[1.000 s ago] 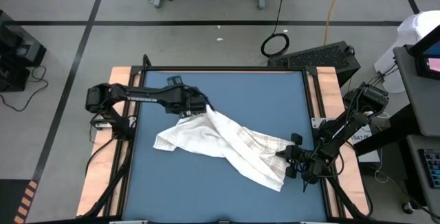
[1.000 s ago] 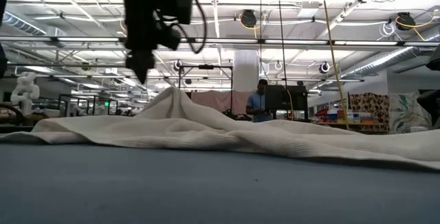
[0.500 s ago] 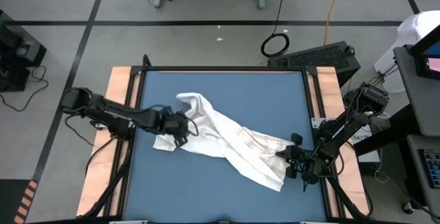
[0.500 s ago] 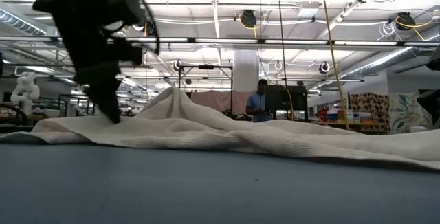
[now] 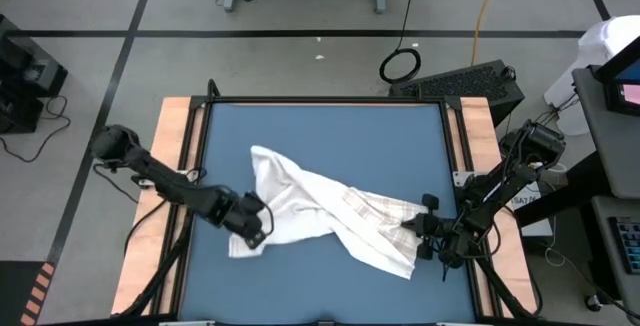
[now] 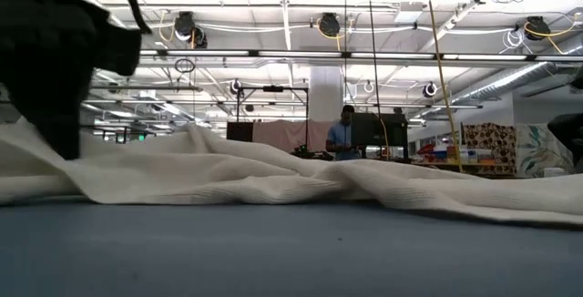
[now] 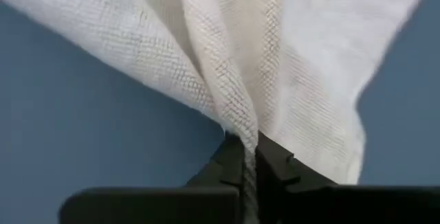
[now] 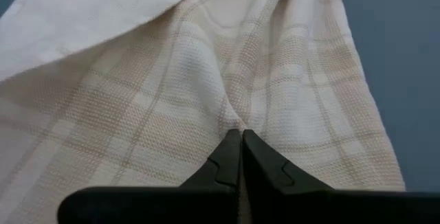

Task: Roll towel into tight, uniform cylinder
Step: Roll the white towel

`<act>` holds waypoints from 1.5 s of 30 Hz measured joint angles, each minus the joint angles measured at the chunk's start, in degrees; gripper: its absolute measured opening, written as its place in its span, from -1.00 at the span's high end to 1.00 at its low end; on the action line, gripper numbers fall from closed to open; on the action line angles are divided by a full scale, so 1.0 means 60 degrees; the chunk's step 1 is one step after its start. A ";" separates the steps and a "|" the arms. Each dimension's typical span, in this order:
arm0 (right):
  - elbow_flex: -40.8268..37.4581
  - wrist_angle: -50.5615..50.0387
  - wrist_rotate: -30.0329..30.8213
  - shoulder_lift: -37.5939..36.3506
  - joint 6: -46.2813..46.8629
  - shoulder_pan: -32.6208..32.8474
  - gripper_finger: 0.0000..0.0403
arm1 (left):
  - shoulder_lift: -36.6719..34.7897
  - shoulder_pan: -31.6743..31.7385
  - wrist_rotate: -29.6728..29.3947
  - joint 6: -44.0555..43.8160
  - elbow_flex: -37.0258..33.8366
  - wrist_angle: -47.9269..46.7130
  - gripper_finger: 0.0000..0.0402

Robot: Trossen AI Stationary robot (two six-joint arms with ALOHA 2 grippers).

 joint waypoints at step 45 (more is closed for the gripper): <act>0.0007 0.0884 -0.0780 -0.0001 0.0244 0.0034 0.97 | -0.0046 0.1544 -0.6045 0.2795 -0.1227 -0.0332 0.91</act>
